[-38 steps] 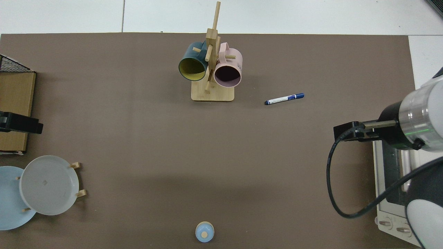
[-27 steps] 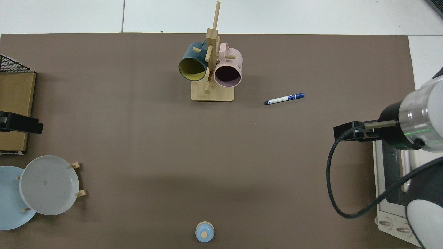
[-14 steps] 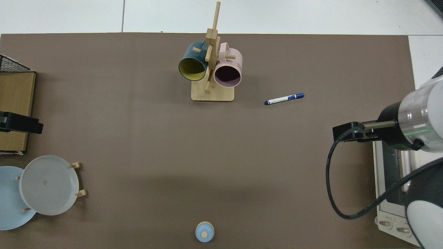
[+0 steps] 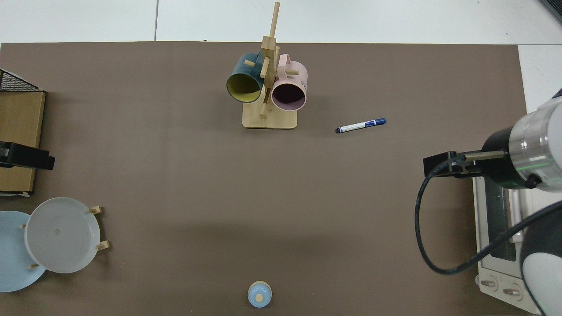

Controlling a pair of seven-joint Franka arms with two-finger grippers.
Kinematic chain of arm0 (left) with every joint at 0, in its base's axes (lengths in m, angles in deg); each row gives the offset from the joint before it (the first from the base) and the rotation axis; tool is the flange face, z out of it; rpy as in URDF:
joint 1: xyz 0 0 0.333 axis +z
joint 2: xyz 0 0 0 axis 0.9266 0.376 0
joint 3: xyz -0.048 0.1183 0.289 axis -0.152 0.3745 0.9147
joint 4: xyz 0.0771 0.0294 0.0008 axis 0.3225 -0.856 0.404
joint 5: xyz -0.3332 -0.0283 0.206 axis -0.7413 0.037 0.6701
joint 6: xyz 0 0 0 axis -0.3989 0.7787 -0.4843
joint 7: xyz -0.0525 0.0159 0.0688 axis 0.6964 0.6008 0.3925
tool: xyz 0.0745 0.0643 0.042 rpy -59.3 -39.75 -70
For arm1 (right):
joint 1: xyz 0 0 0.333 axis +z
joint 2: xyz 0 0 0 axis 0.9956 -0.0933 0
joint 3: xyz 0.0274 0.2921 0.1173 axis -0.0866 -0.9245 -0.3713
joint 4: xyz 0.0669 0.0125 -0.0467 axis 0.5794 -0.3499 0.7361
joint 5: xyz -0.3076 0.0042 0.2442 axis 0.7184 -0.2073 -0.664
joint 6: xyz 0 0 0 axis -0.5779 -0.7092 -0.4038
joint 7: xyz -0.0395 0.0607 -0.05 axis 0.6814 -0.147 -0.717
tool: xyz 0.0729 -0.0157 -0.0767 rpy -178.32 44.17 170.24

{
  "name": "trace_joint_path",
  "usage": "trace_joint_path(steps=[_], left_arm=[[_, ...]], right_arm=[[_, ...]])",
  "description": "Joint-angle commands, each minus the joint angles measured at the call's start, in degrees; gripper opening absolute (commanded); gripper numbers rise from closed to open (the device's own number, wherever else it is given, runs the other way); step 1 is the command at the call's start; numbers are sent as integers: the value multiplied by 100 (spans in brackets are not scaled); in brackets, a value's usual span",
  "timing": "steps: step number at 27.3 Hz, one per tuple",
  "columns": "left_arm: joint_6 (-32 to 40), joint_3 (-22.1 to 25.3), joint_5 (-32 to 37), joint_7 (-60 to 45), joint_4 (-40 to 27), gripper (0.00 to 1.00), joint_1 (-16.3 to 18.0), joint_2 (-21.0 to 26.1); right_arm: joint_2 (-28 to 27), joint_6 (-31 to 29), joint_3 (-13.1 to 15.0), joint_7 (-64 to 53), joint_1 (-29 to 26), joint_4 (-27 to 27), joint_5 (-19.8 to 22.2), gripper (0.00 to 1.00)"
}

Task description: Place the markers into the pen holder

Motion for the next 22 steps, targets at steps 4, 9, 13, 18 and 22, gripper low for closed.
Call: trace_joint_path(steps=[4, 9, 13, 18, 22], left_arm=[[-11, 7, -51, -42, -26, 100, 4, -42], [-11, 7, -51, -33, -26, 100, 22, -42], [-11, 7, -51, -42, -35, 100, 40, -51], [-2, 16, -60, -33, -35, 100, 57, -51], [-11, 33, -51, -16, -43, 100, 66, -68]], right_arm=[[-335, -316, -48, 1967, -130, 71, 6, 100], [-625, -519, -40, 3391, -174, 168, 103, 100], [-985, -527, 5, 4384, -183, 370, 208, 100], [-1258, -527, -13, 5325, -104, 388, 402, 100], [-1372, -588, -57, 5739, -95, 353, 402, 99]])
